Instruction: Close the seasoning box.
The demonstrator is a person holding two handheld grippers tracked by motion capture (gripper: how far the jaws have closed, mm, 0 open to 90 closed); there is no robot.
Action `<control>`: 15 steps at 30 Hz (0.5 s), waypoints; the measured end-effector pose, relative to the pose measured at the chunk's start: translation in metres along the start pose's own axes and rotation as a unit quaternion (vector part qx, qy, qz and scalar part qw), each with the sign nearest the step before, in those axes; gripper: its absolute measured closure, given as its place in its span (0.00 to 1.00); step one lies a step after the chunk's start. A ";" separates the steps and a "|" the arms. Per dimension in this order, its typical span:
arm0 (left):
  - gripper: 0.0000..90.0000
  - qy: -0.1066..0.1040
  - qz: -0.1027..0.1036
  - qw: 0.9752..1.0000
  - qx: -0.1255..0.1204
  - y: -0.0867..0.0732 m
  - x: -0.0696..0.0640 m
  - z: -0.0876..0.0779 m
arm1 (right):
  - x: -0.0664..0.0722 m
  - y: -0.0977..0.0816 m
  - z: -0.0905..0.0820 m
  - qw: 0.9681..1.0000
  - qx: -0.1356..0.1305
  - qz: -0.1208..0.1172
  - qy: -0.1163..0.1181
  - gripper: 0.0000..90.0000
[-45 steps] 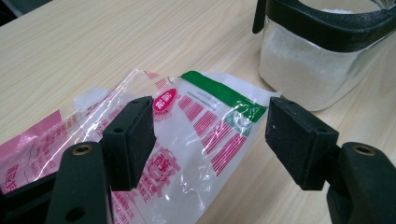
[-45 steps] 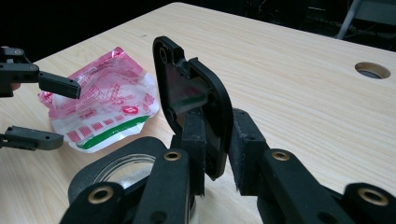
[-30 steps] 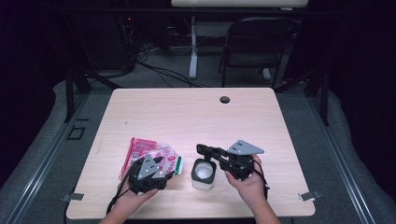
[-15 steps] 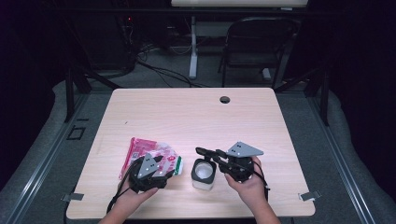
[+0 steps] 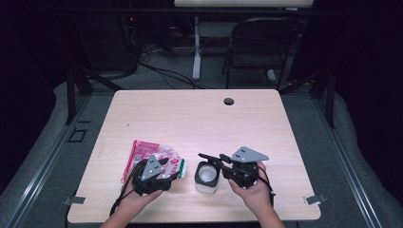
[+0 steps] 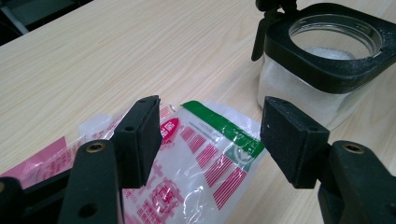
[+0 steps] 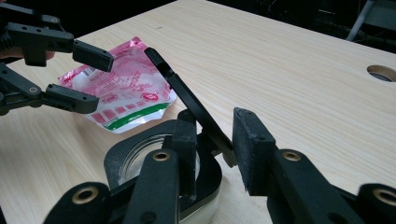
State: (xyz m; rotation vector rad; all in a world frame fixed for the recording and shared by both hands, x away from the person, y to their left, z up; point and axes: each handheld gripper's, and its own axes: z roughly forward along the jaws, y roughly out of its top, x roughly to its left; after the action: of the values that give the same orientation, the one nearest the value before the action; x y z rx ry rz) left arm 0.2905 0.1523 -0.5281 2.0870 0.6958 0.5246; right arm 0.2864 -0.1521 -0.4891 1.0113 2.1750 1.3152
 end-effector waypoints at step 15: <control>0.51 -0.018 -0.003 1.000 -0.001 0.008 -0.005 0.006 | 0.003 -0.002 -0.008 0.999 0.013 0.009 0.029 0.69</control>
State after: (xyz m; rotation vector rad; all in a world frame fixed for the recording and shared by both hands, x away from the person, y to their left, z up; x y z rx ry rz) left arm 0.2925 0.1418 -0.5258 2.0870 0.6805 0.4820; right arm 0.2784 -0.1548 -0.4874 1.0162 2.2370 1.3421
